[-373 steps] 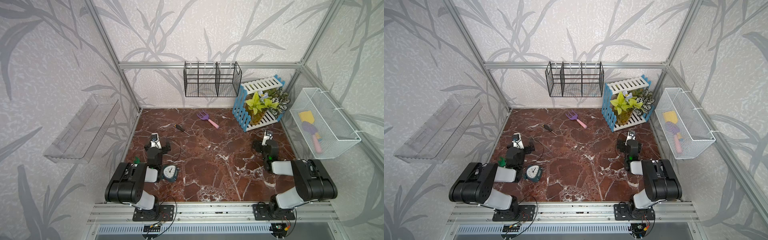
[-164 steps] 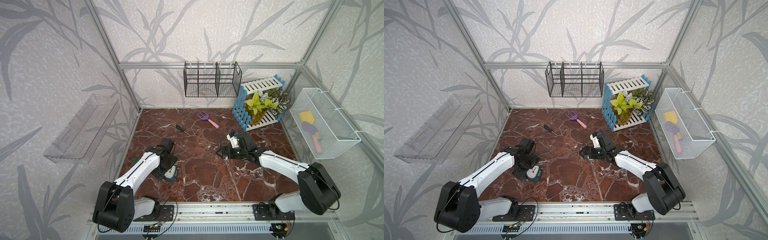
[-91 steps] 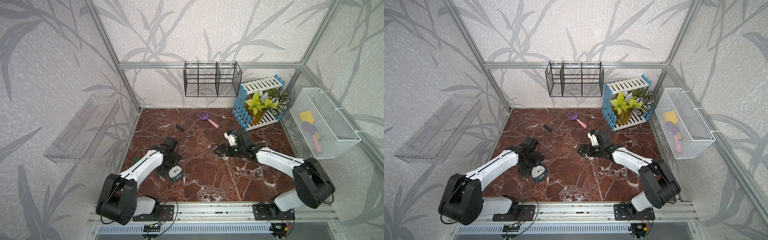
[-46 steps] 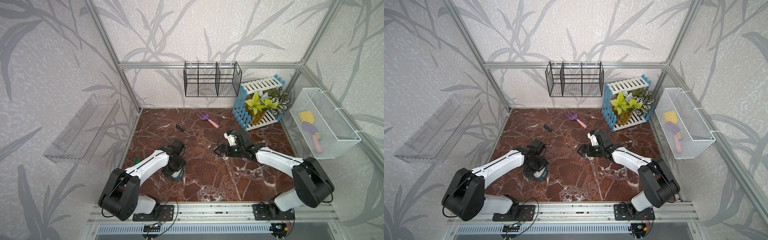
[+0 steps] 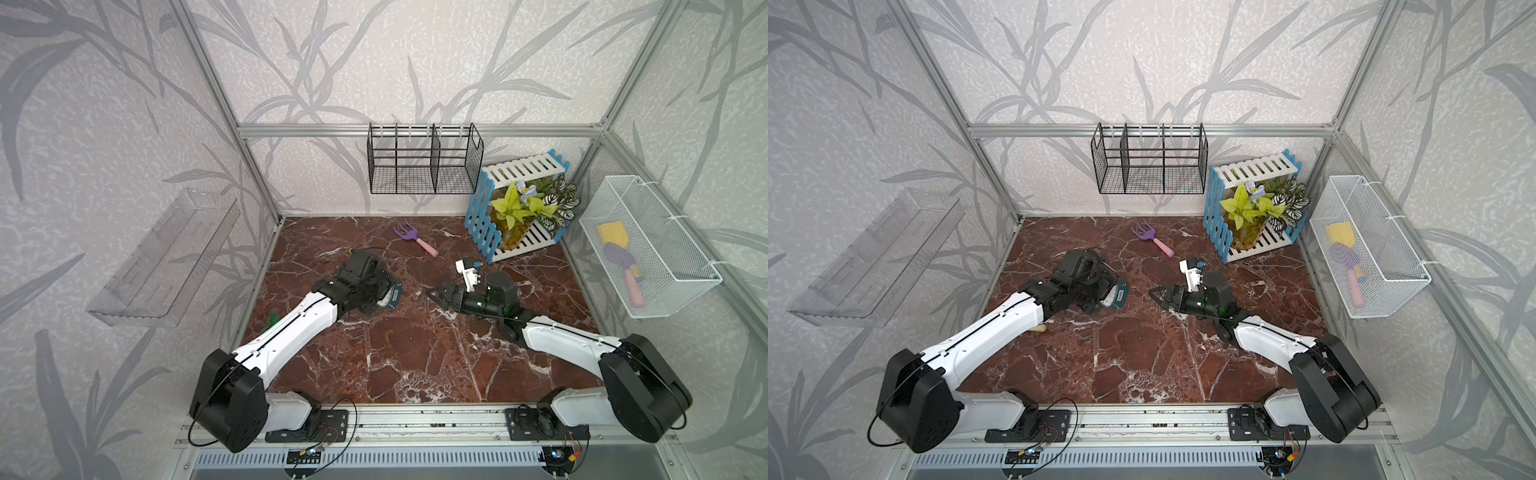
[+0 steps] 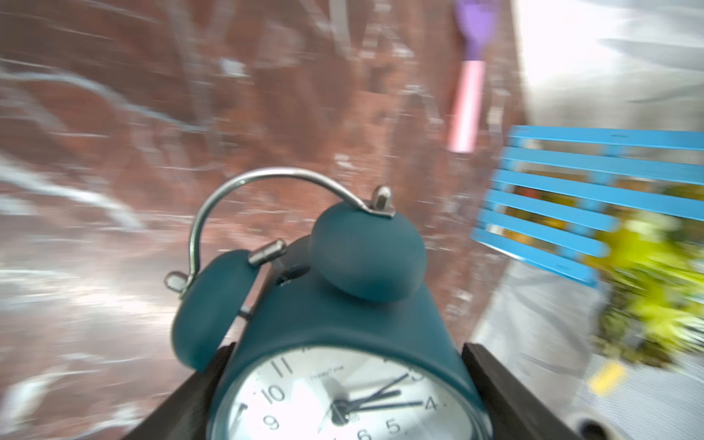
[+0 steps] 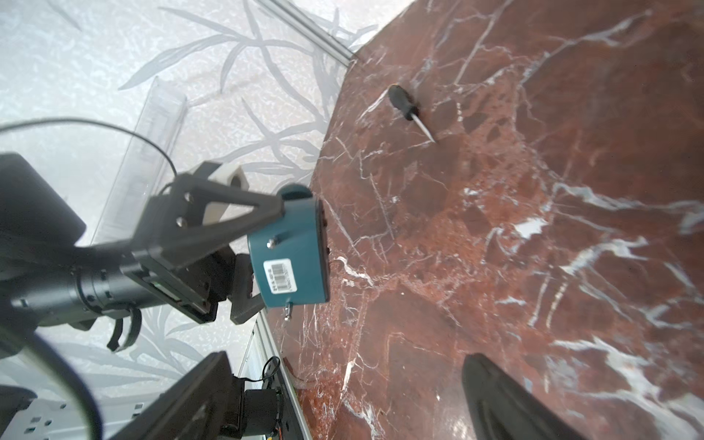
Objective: Remove the battery from the alarm
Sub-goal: Pick up the alarm from the center of the board.
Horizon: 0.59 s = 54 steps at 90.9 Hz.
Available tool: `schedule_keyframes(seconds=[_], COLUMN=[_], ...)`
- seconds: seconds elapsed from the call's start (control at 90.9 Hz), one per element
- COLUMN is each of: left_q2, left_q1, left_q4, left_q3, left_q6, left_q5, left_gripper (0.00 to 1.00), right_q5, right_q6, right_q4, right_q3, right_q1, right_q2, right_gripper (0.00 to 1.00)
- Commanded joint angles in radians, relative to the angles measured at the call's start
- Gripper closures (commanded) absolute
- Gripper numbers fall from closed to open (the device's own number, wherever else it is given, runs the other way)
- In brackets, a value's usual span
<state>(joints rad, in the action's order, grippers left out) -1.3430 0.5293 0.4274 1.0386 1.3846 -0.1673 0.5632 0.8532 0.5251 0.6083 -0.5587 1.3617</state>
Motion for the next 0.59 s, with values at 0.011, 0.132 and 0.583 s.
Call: schedule_keyframes(seconds=[0.011, 0.132, 0.583], left_q2=[-0.034, -0.054, -0.060], left_q1=[0.037, 0.060, 0.075], left_q4=[-0.138, -0.155, -0.169], left_q3=[0.055, 0.084, 0.113], left_q6=[0.104, 0.129, 0.139], left_q5=[-0.012, -0.011, -0.030], left_gripper=[0.28, 0.28, 0.27], right_q5=[-0.043, -0.105, -0.192], right_q6=[-0.058, -0.077, -0.057], right_q4=[0.001, -0.039, -0.121], right_q3=[0.050, 0.083, 0.263], right_q1=[-0.054, -0.076, -0.112], right_q2=[-0.024, -0.011, 0.156], right_gripper=[0.01, 0.01, 0.15])
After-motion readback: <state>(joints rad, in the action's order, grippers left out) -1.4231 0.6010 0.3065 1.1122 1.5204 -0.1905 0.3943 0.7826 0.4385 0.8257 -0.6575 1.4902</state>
